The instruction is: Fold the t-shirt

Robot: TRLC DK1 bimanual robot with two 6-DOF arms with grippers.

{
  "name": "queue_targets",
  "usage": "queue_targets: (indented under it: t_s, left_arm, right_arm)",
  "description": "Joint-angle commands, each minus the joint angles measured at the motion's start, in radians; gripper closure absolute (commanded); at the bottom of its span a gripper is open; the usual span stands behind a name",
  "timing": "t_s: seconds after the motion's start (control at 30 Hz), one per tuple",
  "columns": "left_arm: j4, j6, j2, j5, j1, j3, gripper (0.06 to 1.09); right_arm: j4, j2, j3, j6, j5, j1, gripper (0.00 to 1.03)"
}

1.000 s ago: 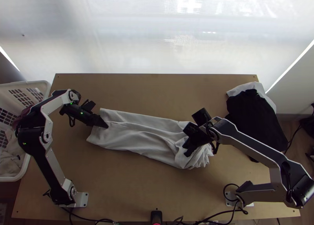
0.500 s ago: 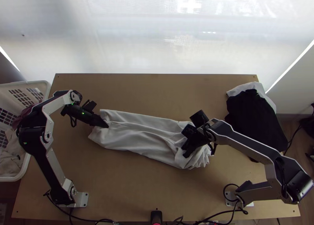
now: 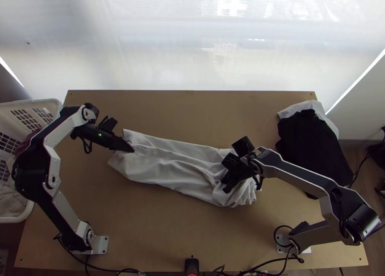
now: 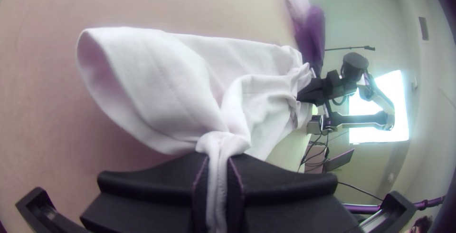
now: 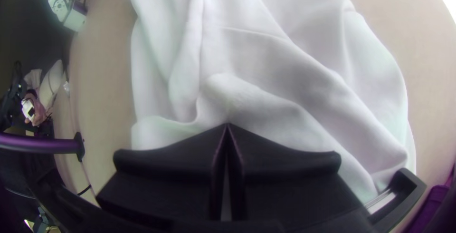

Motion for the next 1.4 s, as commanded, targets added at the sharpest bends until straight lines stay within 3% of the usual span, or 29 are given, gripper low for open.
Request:
queue_targets:
  t_s: [0.0,0.5,0.9,1.37]
  left_arm:
    - [-0.02,-0.033,-0.084,0.001,-0.058,0.017,1.05]
    - [-0.04,-0.167,-0.166,0.001,-0.392,0.139,1.05]
    - [0.089,-0.282,-0.083,0.0,-0.675,0.25,1.05]
    - [0.164,-0.349,0.032,0.0,-0.8,0.388,1.05]
  right_arm:
    - [0.012,0.01,-0.006,-0.005,0.032,-0.003,1.0]
    - [-0.008,-0.034,-0.001,0.002,0.047,-0.004,1.0]
    - [-0.044,-0.097,-0.02,-0.001,0.047,-0.029,1.0]
    - [-0.095,-0.232,-0.047,0.005,0.045,-0.093,1.0]
